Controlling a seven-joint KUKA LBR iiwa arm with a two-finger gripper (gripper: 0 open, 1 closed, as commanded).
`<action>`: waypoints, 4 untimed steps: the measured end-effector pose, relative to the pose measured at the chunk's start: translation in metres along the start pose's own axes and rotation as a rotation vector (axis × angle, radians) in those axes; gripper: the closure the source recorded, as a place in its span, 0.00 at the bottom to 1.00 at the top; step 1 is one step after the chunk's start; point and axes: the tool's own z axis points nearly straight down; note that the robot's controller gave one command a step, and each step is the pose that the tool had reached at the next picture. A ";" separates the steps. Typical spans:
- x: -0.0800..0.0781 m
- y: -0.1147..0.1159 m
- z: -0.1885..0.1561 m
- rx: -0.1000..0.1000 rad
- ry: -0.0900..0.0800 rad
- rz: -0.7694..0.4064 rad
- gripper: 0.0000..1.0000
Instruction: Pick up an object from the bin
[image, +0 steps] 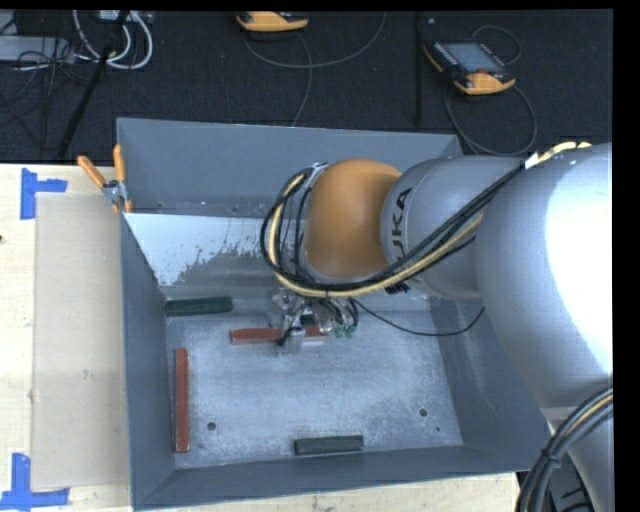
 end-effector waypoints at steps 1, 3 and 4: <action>0.009 -0.010 -0.174 0.003 0.006 -0.039 1.00; 0.022 -0.003 -0.052 0.004 0.024 0.148 0.00; -0.007 0.032 -0.034 0.002 0.015 0.190 0.00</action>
Offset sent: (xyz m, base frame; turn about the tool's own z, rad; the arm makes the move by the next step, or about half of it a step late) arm -0.0122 -0.0123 0.1684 -0.0399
